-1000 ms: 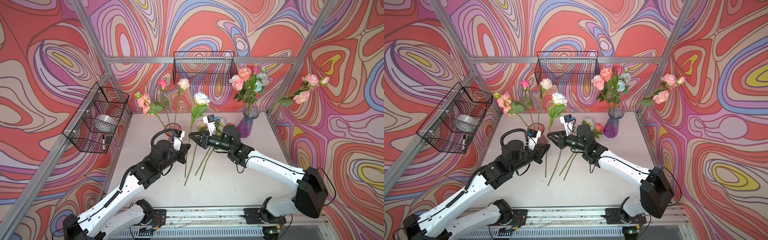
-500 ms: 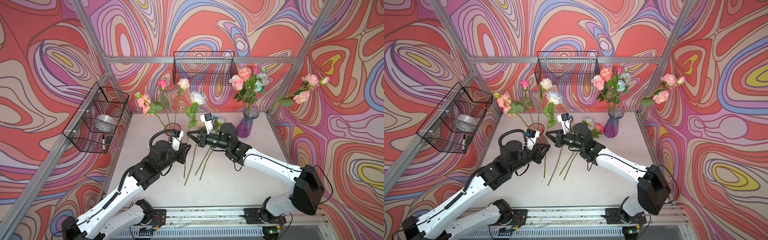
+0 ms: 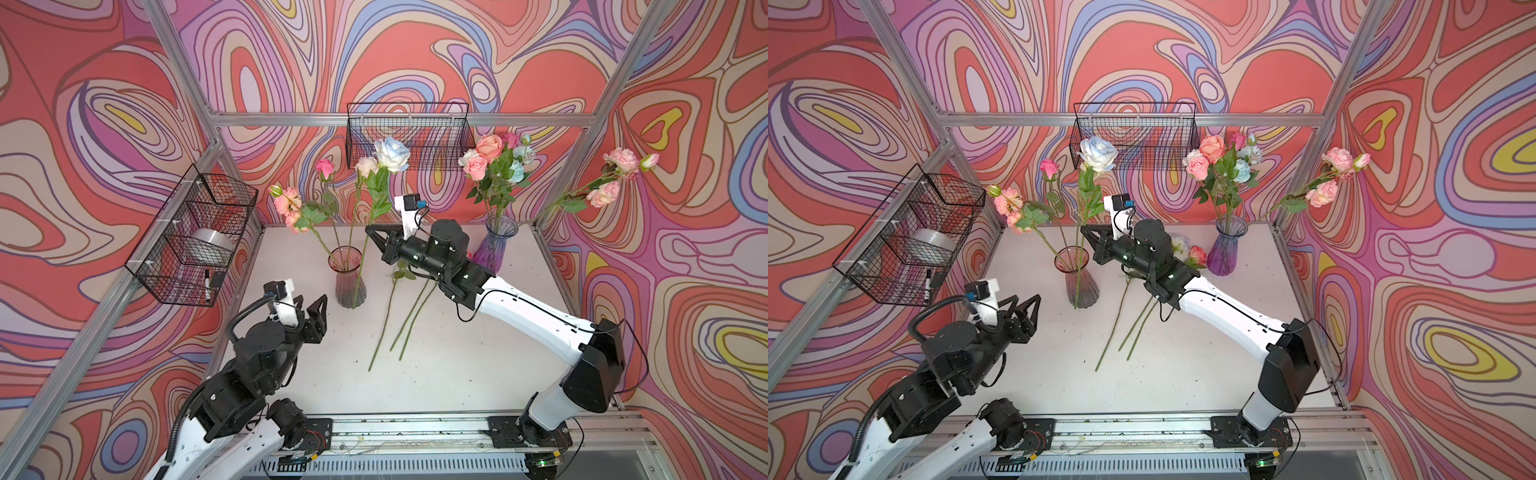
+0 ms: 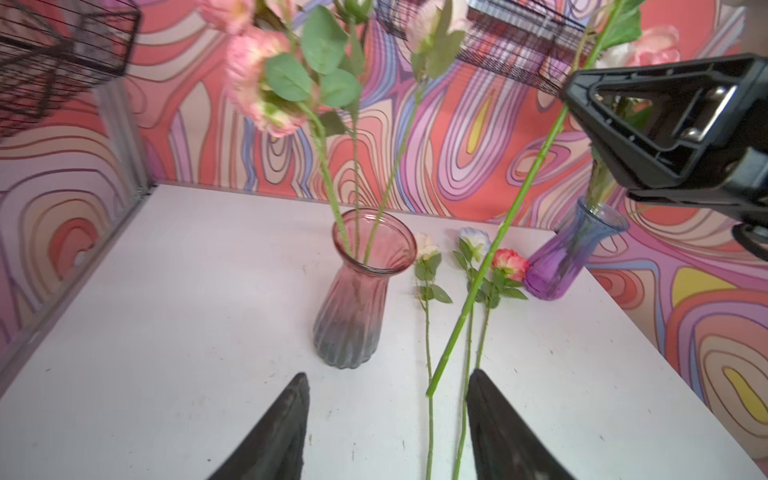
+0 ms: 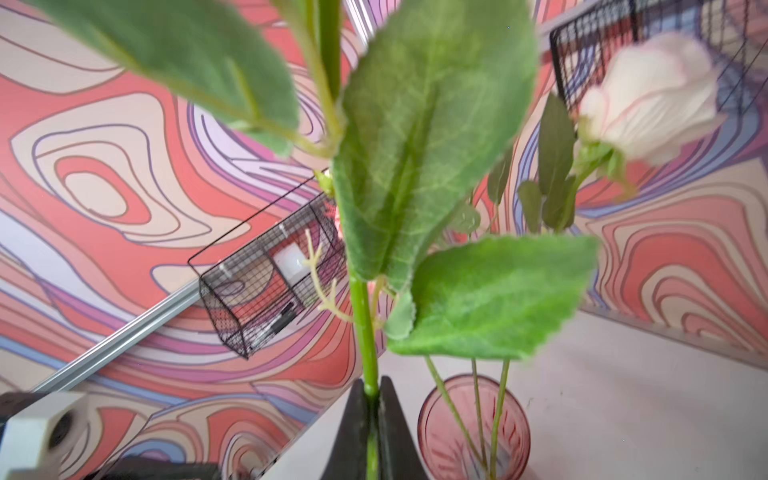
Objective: Arrange the flowers into the vase
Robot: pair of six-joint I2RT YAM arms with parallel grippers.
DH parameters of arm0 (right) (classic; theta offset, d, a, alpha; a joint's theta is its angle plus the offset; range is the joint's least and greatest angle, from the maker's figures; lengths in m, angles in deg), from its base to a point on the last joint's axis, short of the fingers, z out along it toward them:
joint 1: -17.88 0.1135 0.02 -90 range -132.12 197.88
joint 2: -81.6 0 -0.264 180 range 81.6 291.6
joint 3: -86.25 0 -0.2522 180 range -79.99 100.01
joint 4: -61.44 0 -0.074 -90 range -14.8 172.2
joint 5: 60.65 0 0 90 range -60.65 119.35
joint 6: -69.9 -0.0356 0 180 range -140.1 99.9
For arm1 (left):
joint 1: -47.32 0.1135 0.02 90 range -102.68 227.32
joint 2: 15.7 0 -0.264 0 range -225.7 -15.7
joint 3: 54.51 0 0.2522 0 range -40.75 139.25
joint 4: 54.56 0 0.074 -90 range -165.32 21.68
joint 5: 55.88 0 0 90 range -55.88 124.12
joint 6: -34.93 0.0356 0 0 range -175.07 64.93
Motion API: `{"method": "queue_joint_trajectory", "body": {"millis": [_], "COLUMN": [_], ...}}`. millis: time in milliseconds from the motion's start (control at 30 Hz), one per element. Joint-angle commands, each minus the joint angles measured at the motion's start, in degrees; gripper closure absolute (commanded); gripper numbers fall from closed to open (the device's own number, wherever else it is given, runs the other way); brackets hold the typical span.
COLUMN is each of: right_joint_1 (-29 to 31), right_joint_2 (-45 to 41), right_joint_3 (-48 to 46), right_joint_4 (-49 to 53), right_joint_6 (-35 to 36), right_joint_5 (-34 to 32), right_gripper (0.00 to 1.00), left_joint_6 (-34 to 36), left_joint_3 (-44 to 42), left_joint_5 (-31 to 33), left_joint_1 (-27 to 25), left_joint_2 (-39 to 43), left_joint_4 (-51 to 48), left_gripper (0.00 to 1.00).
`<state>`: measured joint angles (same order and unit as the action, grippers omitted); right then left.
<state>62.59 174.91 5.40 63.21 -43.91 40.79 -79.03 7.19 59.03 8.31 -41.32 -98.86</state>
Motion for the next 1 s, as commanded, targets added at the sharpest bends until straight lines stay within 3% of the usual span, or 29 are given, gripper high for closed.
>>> {"method": "queue_joint_trajectory", "body": {"millis": [0,233,467,767,967], "right_joint_1": [0.20,0.20,0.12,-0.13,-0.19], "right_joint_2": [2.98,11.65,18.34,14.30,9.53], "right_joint_3": [4.85,15.18,20.06,18.24,16.70], "right_joint_4": [-0.42,-1.08,0.48,0.49,2.21], "right_joint_6": [5.61,11.78,13.93,6.48,6.96], "right_joint_5": [-7.45,-17.35,-19.30,-10.52,-8.67], "right_gripper": [1.00,1.00,1.00,1.00,1.00], "left_joint_6": [-3.59,-5.95,-5.17,-3.34,-3.28], "left_joint_3": [-2.31,-4.53,-5.51,-5.87,-5.65], "left_joint_5": [8.31,8.23,9.08,8.66,8.35], "left_joint_1": [0.04,0.00,0.02,0.06,-0.01], "left_joint_2": [4.55,12.57,16.05,15.46,14.18], "left_joint_4": [-7.61,-10.42,-11.12,-9.54,-9.79], "left_gripper": [0.39,0.39,0.37,0.36,0.36]}}
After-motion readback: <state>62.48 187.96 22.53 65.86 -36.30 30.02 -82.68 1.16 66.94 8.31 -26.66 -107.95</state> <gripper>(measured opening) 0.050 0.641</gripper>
